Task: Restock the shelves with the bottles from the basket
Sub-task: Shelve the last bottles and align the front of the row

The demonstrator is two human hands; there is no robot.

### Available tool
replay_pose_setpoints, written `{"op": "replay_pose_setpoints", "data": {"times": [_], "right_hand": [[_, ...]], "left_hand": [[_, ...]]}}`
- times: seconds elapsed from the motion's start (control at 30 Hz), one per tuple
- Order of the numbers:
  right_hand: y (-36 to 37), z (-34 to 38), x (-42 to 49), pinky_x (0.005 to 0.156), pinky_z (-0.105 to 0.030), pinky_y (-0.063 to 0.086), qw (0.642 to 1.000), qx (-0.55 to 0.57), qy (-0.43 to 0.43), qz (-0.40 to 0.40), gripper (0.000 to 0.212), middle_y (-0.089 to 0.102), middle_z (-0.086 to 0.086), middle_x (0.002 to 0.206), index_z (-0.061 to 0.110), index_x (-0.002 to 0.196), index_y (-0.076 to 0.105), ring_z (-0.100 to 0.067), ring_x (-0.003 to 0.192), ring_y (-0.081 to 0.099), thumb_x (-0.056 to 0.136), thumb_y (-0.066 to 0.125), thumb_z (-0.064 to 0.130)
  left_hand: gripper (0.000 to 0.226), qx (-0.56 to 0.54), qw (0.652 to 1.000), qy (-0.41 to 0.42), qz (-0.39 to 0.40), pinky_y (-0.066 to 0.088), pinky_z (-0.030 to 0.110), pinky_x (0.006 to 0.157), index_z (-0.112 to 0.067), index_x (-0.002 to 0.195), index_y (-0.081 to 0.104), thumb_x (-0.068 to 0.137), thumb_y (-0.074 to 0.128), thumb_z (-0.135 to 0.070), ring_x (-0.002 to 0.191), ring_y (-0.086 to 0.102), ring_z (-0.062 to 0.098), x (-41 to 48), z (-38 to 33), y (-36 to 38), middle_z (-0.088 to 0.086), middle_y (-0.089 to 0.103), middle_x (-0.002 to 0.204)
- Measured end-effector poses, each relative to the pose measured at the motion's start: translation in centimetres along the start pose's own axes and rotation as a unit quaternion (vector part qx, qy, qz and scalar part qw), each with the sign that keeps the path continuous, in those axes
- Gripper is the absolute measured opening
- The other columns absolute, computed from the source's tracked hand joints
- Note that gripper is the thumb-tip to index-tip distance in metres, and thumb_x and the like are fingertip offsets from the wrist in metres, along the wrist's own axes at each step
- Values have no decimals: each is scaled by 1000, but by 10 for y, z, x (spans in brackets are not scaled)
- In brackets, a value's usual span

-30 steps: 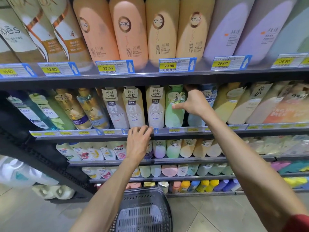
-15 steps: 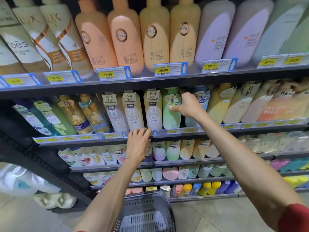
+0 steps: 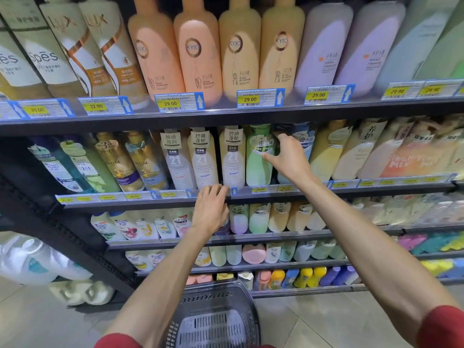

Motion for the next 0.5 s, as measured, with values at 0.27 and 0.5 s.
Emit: {"op": "replay_pose_setpoints", "data": {"times": [0.27, 0.5], "right_hand": [[-5, 1, -25, 102, -36, 43, 999, 5, -14, 31, 66, 53, -13, 142, 8, 146, 43, -28, 126, 53, 89, 70, 28], [-19, -8, -43, 103, -41, 46, 999, -8, 2, 33, 64, 50, -9, 146, 11, 146, 43, -26, 126, 54, 90, 69, 27]], "left_hand": [[54, -47, 998, -2, 48, 44, 39, 100, -10, 137, 47, 86, 60, -18, 124, 45, 30, -6, -6, -1, 11, 49, 137], [59, -161, 983, -26, 86, 40, 42, 108, -8, 146, 43, 92, 62, -20, 137, 42, 33, -10, -6, -7, 15, 44, 150]]}}
Point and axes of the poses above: each hand's wrist, its own x-axis towards the middle knuckle, its own y-axis out of the palm, z = x × y, the point moved 10 cm from there along x, towards the middle knuckle
